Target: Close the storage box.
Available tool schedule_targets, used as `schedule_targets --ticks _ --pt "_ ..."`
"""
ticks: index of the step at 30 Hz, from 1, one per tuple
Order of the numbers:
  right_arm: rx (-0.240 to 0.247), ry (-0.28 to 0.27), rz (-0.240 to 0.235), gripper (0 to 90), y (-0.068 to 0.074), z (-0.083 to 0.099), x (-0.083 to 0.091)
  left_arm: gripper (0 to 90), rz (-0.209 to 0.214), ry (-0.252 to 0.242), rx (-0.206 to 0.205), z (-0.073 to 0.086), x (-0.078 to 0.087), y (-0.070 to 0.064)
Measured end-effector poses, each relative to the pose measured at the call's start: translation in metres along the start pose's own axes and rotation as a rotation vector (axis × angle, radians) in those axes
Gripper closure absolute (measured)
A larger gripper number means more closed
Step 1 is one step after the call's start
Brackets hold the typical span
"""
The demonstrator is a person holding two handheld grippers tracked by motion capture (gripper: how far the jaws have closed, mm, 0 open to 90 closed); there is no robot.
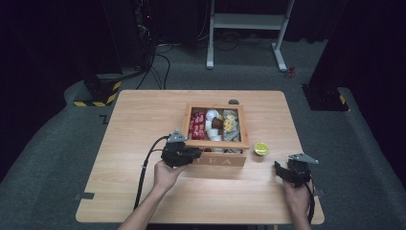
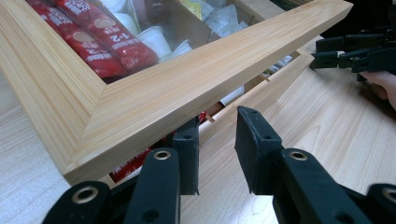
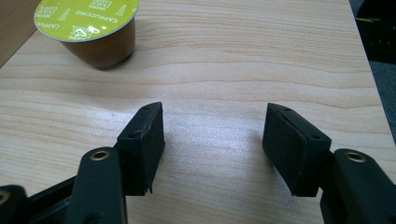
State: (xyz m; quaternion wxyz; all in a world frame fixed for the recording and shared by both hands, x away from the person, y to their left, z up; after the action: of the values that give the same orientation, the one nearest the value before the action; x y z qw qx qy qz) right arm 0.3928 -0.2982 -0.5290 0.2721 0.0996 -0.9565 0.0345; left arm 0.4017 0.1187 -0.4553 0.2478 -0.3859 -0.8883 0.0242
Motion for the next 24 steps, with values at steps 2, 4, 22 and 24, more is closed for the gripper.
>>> schedule_targets --ticks 2,4,22,24 --pt "0.0 0.001 -0.002 38.0 0.0 0.0 0.0 70.0 0.002 0.0 0.006 0.001 0.0 0.0" --pt "0.001 0.003 -0.005 37.3 0.001 0.0 0.0 69.7 -0.003 0.006 0.003 0.002 -0.001 -0.001" --pt "0.001 0.003 -0.006 37.3 0.001 0.0 0.0 69.5 -0.015 0.025 -0.012 0.014 -0.002 -0.003" --pt "0.001 0.003 -0.006 37.2 0.001 0.0 0.0 69.5 -0.014 0.029 -0.014 0.016 -0.002 -0.003"
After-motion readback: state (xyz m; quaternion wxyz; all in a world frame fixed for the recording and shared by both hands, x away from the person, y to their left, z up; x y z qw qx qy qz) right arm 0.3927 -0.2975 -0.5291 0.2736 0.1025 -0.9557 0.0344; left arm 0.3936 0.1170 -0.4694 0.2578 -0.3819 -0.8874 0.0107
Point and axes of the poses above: each handheld gripper's, and its own axes: x roughly backward along the jaws, z roughly out of its underside, y roughly to its left, the point moved 1 cm from there along -x, roughly forward along the jaws, and after that the axes turned 11 degrees about -y, right-handed, at the moved point
